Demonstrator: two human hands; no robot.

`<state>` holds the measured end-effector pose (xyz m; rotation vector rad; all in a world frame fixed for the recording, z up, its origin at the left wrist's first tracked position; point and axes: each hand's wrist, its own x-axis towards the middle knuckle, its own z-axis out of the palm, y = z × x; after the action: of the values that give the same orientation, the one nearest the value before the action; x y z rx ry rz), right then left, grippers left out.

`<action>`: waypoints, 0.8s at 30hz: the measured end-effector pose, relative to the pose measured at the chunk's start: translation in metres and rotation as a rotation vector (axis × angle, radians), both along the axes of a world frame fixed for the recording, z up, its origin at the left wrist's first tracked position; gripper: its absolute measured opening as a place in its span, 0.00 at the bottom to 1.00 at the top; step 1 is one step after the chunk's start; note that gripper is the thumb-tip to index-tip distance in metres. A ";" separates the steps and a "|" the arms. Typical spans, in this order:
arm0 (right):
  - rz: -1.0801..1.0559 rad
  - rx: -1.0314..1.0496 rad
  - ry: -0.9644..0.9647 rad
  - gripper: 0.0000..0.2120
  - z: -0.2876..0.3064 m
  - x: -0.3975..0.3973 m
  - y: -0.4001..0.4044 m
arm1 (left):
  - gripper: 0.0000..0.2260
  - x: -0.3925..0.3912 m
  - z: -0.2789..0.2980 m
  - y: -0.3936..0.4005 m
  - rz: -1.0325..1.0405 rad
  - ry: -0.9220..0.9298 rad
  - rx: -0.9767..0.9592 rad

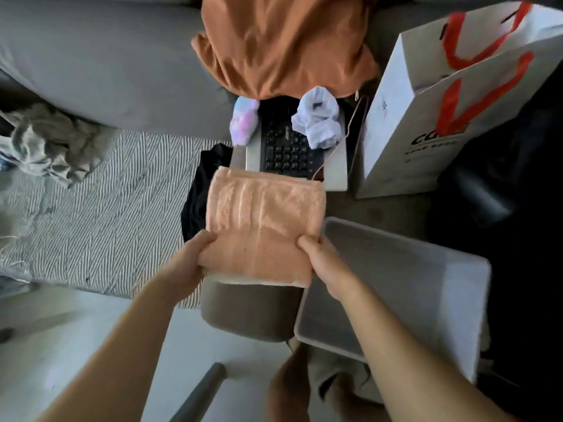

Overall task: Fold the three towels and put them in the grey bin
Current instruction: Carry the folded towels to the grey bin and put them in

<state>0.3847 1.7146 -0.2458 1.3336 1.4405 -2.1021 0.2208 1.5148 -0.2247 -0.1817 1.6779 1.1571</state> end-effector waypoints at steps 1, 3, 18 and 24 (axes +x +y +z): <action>0.054 0.021 -0.043 0.23 -0.011 -0.003 -0.001 | 0.12 0.001 -0.012 0.000 -0.057 0.072 -0.105; 0.074 0.040 -0.054 0.25 -0.021 -0.003 -0.005 | 0.13 0.001 -0.024 -0.004 -0.069 0.124 -0.185; -0.140 -0.130 0.107 0.30 -0.012 -0.004 -0.024 | 0.26 -0.024 -0.035 -0.008 0.135 -0.263 0.150; -0.007 -0.140 0.058 0.23 -0.003 0.014 -0.045 | 0.28 -0.013 -0.033 -0.054 0.063 -0.221 0.059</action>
<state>0.3984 1.6699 -0.2491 1.2364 1.2853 -2.2183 0.2073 1.4603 -0.2578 -0.3159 1.4508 1.1869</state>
